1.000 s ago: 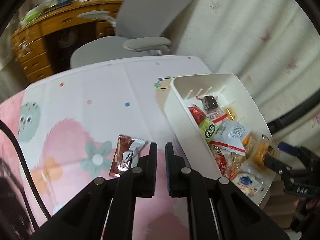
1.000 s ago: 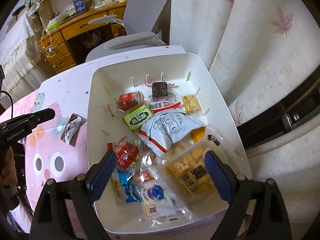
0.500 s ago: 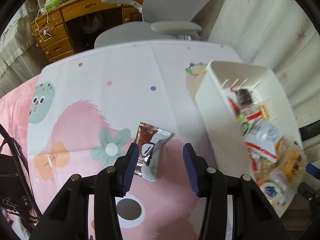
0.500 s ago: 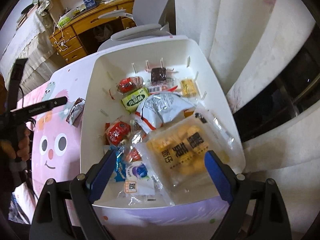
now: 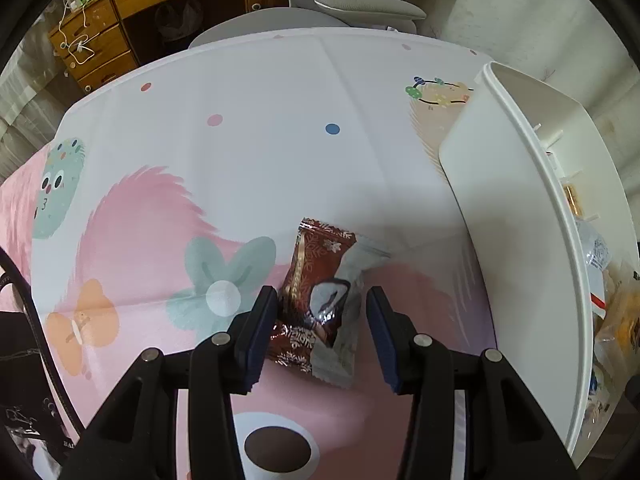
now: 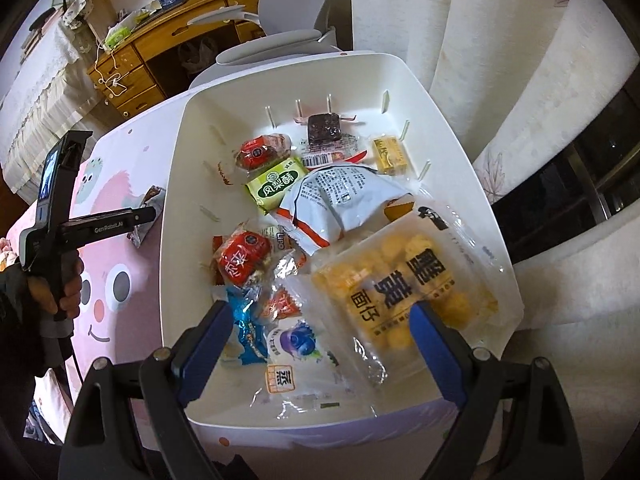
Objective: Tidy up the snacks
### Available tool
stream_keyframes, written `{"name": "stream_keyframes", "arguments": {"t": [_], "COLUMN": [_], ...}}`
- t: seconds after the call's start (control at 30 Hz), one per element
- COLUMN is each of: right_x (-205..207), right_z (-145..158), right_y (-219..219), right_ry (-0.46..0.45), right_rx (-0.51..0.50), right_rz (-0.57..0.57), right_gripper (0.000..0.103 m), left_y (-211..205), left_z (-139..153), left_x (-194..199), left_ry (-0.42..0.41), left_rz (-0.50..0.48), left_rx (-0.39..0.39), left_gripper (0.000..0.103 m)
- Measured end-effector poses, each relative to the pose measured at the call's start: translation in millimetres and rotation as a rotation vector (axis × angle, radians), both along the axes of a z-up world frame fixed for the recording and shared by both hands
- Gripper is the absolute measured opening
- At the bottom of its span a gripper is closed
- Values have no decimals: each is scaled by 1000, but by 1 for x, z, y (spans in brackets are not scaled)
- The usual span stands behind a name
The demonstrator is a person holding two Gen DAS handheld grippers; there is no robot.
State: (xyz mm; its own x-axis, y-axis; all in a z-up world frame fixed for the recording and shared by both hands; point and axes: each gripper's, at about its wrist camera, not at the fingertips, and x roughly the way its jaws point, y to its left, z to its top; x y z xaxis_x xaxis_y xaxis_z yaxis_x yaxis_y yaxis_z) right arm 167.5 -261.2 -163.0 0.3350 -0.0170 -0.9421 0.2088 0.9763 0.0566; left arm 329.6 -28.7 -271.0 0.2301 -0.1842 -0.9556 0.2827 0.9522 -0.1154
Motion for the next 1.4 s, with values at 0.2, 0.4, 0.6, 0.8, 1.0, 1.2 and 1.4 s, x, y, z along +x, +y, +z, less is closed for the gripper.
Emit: {"name": "stream_keyframes", "arguments": {"t": [0.2,0.4,0.6,0.8,1.0,1.2,1.4], "right_x": [3,2,-1,-13,-33,-57,-76], "right_z": [0,2,8,25,42,52,53], "right_y": [5,4,0,-7,-21,-42,-60], "right_ry": [-2,1,-6,-48,-100,-125,-127], "right_rx": [8,25,53,85,85,81,69], "right_rz": [15,30,53,113,177,206,199], "right_gripper": [90,90,90,90,90,91,91], "left_y": [-7,-14,-25,-32,-46,-86,-125], "left_z": [-6,-3,14,61,104,138,147], "left_x": [1,-3,-11,-41,-80,-133,-164], "left_ry": [-11,4,-3,-68,-116,-142,-138], "left_rz": [-5,3,30,89,119,92,50], "left_rx": [33,51,64,57,12,-35,-76], "left_gripper": [40,33,32,32,33,33,34]}}
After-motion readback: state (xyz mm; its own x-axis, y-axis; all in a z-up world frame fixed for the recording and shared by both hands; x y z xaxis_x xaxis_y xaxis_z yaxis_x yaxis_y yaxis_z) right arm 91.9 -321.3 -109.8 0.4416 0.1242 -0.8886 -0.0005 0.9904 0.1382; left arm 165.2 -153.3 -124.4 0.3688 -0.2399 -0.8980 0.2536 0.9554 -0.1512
